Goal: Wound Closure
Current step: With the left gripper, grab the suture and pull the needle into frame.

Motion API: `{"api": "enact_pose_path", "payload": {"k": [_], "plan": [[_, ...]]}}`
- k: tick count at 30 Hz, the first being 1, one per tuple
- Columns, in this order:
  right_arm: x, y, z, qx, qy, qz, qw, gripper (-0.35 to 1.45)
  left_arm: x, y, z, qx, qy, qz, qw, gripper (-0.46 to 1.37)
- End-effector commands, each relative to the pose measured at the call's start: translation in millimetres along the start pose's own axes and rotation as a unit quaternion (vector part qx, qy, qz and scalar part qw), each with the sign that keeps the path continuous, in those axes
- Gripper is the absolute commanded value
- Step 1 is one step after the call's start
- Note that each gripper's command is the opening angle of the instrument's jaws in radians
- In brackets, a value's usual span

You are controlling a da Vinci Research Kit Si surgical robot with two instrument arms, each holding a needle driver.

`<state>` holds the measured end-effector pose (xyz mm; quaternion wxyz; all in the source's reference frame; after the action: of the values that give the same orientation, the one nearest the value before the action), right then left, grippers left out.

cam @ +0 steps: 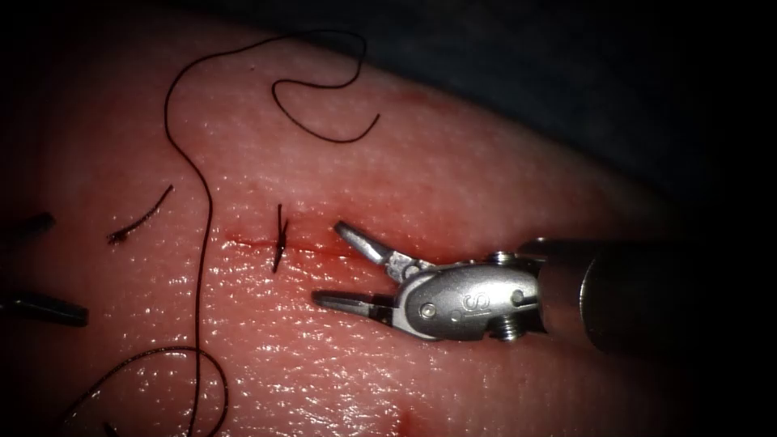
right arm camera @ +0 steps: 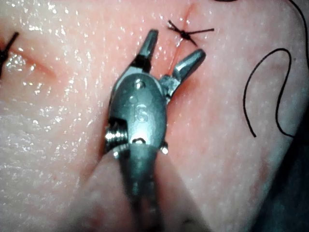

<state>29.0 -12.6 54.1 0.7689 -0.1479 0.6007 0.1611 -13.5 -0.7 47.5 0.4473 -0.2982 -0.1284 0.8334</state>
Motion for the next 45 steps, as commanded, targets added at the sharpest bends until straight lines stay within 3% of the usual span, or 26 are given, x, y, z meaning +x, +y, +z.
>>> {"api": "enact_pose_path", "payload": {"k": [1, 5, 7, 12, 14, 19, 20, 23, 24, 30, 33, 35, 39, 42, 45], "plan": [[0.0, 0.0, -0.1, 0.0, -0.003, 0.003, 1.0, 1.02, 0.1, 0.2, 0.1, -0.008, -0.003, 0.002, 1.0, 0.65], [0.1, 0.4, -0.5, 0.008, -0.01, 0.025, 1.0, 0.91, 0.7, 1.6, 0.7, -0.041, -0.003, 0.034, 0.9986, 0.63], [0.3, 0.7, -0.7, 0.012, -0.014, 0.032, 0.999, 0.82, 1.2, 2.4, 1.4, -0.062, 0.015, 0.061, 0.9961, 0.6], [0.9, 1.8, -1.0, 0.016, -0.018, 0.038, 0.999, 0.68, 2.1, 3.9, 2.8, -0.085, 0.023, 0.066, 0.994, 0.64], [1.1, 2.1, -1.1, 0.018, -0.019, 0.039, 0.999, 0.69, 2.5, 4.4, 3.1, -0.075, 0.024, 0.063, 0.9949, 0.66], [1.2, 2.3, -1.4, 0.017, -0.024, 0.072, 0.997, 0.74, 2.5, 5.3, 3.6, -0.005, 0.02, 0.047, 0.9987, 0.75], [1.2, 2.1, -1.6, 0.017, -0.036, 0.087, 0.995, 0.79, 2.1, 5.5, 3.9, 0.028, -0.007, 0.045, 0.9986, 0.75], [1.4, 1.8, -1.7, 0.021, -0.067, 0.101, 0.992, 0.81, 1.5, 5.8, 4.9, 0.061, -0.047, 0.037, 0.9963, 0.79], [1.4, 1.7, -1.8, 0.02, -0.073, 0.104, 0.992, 0.81, 1.3, 5.9, 5.4, 0.069, -0.053, 0.027, 0.9958, 0.88], [1.6, 1.6, -2.0, 0.015, -0.084, 0.102, 0.991, 0.83, 0.7, 6.3, 7.8, 0.098, -0.071, -0.007, 0.9926, 0.91], [1.5, 1.4, -2.1, 0.018, -0.087, 0.102, 0.991, 0.82, -0.2, 6.1, 10.2, 0.123, -0.086, -0.033, 0.9881, 0.71], [1.5, 1.3, -2.2, 0.018, -0.088, 0.101, 0.991, 0.81, -0.6, 5.9, 10.9, 0.125, -0.084, -0.041, 0.9878, 0.71], [1.5, 1.2, -2.3, 0.018, -0.087, 0.1, 0.991, 0.81, -2.3, 4.9, 13.1, 0.138, -0.074, -0.05, 0.9864, 0.35], [1.5, 1.1, -2.3, 0.018, -0.087, 0.1, 0.991, 0.81, -3.5, 4.3, 13.7, 0.139, -0.07, -0.051, 0.9865, 0.36], [1.4, 1.1, -2.3, 0.018, -0.087, 0.1, 0.991, 0.81, -4.4, 3.8, 14.0, 0.14, -0.067, -0.049, 0.9866, 0.48]]}}
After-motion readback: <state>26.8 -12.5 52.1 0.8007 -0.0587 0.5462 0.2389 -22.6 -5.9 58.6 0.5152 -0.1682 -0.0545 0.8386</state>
